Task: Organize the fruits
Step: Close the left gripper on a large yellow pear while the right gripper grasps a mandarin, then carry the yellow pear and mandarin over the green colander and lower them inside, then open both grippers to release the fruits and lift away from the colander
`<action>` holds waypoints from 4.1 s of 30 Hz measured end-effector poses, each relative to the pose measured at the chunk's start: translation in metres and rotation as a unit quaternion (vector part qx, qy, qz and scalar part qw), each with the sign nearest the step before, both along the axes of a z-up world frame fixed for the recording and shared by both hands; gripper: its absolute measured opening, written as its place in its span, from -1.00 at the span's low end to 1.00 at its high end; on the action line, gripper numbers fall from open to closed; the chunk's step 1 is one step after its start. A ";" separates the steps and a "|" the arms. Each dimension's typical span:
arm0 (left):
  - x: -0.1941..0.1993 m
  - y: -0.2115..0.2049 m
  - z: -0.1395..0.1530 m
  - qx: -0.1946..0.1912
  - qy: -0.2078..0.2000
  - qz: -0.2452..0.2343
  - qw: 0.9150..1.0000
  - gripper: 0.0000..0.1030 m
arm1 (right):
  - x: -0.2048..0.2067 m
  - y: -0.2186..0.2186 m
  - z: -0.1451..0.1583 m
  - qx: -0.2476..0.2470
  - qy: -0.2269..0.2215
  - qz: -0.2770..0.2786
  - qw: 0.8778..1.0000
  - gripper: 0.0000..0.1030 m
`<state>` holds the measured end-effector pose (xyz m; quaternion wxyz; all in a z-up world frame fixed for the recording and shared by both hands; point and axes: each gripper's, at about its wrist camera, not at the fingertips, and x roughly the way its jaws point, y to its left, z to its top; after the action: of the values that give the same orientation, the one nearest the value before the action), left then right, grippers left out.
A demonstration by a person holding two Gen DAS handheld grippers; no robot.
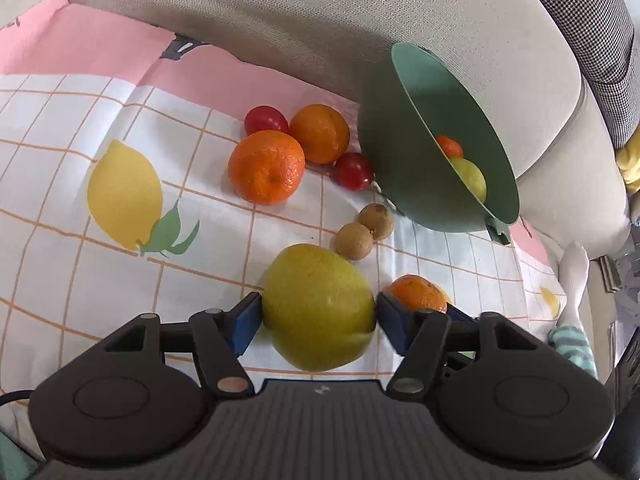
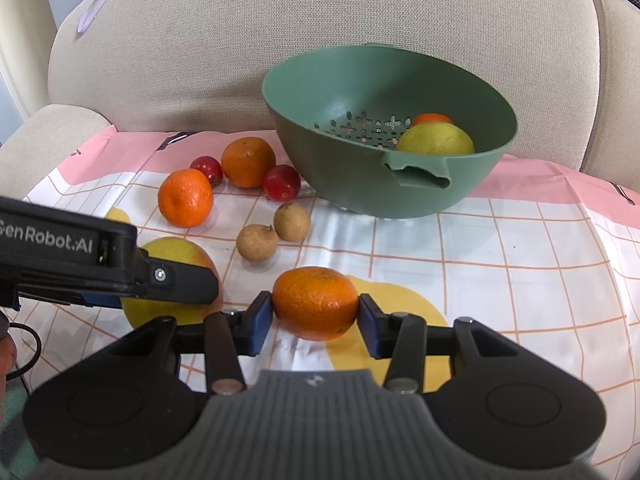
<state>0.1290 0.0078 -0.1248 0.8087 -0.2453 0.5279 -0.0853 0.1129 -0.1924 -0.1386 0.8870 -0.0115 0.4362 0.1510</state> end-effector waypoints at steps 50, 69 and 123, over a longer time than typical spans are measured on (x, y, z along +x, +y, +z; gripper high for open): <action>0.088 -0.082 0.118 0.141 -0.146 -0.178 0.963 0.36 | 0.060 -0.024 0.108 -0.085 -0.091 0.147 0.981 -0.16; 0.136 -0.106 0.071 0.183 -0.106 -0.232 0.949 0.36 | 0.135 -0.035 0.068 -0.053 0.024 0.208 0.976 -0.16; 0.114 -0.041 0.096 0.166 -0.105 -0.167 0.966 0.43 | 0.155 -0.021 0.053 -0.008 0.129 0.170 0.977 -0.15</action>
<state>0.2430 -0.0335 -0.0289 0.8632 -0.0057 0.4801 -0.1558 0.2675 -0.2135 -0.0860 0.7846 -0.0732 0.5396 0.2963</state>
